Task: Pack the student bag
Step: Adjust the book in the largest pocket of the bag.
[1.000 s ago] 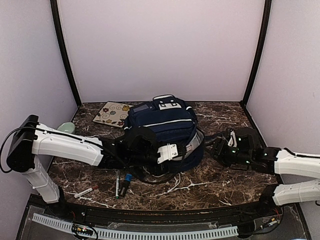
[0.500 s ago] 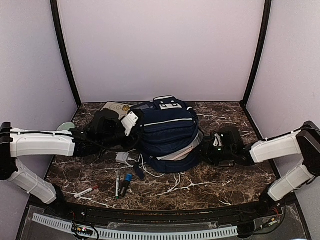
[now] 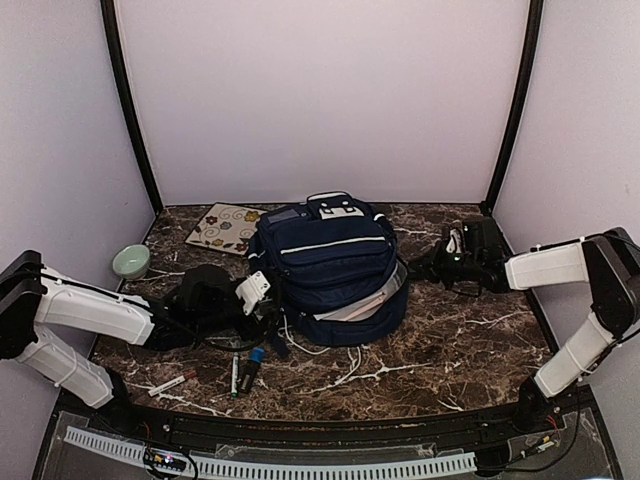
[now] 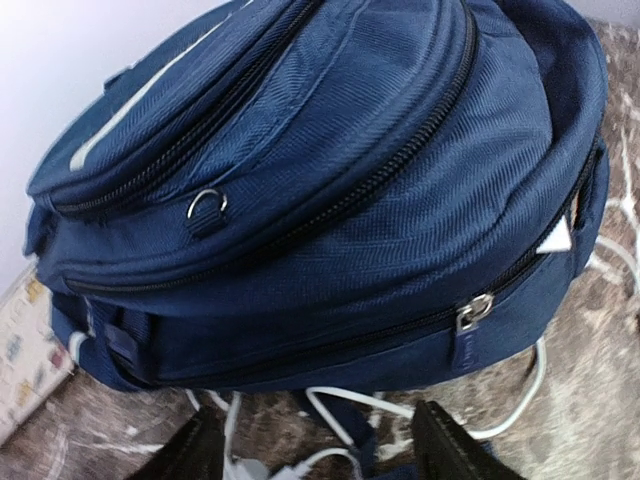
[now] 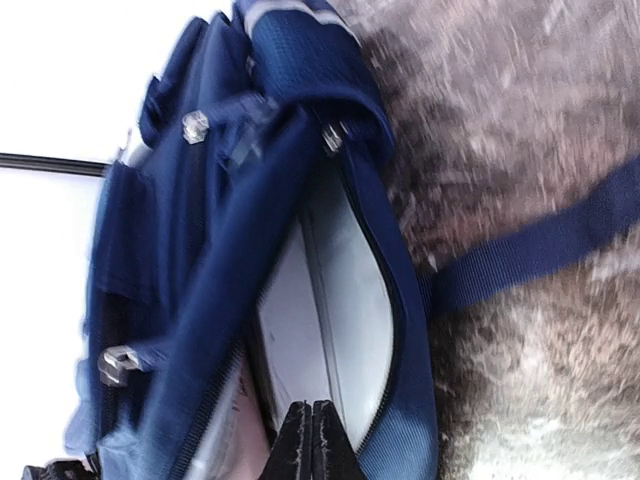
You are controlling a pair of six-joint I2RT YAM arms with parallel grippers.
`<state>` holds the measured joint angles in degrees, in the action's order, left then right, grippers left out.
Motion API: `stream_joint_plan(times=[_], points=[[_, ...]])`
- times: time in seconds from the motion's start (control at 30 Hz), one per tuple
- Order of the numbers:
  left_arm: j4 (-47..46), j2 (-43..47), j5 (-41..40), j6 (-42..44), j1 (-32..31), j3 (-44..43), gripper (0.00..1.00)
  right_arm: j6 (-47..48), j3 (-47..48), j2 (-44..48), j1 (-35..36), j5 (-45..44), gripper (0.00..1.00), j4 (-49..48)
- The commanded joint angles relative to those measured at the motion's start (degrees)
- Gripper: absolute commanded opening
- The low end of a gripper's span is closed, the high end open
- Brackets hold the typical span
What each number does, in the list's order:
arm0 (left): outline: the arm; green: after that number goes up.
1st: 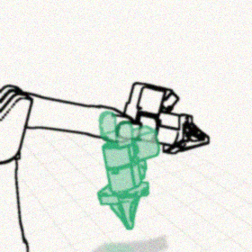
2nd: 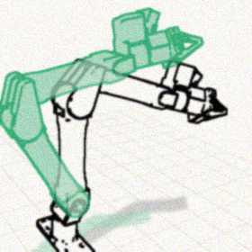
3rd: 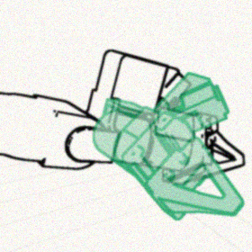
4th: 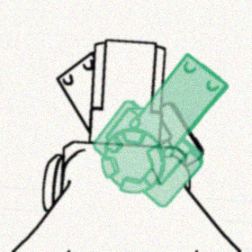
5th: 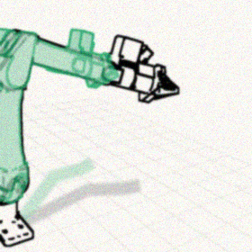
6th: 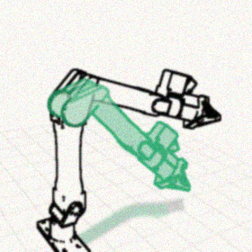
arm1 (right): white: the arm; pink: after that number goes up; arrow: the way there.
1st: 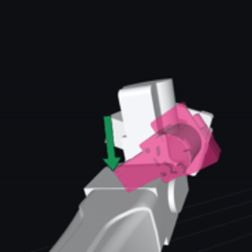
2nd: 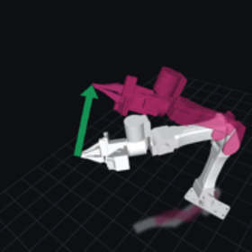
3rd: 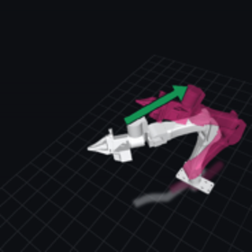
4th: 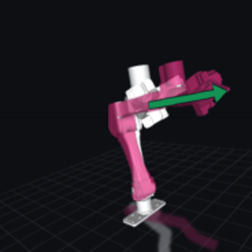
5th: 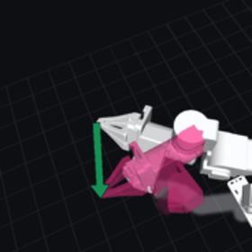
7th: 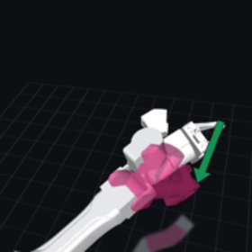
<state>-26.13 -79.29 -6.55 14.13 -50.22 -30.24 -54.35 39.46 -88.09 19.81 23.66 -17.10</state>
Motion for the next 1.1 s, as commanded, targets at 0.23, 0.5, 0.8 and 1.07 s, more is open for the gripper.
stream_joint_plan(times=[0.23, 0.5, 0.8, 1.07], points=[[-13.54, -16.28, -10.05, 27.75, 0.07, -3.05, 0.84, 5.24, -2.42, 4.68, 3.23, -2.15, 0.51, 9.25], [-15.23, -18.32, -2.43, 26.19, 0.07, -6.26, 0.57, 4.87, -4.67, 6.28, 5.60, -0.07, 0.56, 9.77], [-13.93, -19.55, 7.59, 24.74, -0.67, -9.64, 0.14, 4.55, -11.65, 21.77, 7.27, -5.74, 0.58, 19.96], [-12.56, -21.88, 8.70, 24.41, -6.03, -13.57, 0.04, -6.56, -18.40, 20.85, 15.78, -7.69, 0.73, 0.01]])
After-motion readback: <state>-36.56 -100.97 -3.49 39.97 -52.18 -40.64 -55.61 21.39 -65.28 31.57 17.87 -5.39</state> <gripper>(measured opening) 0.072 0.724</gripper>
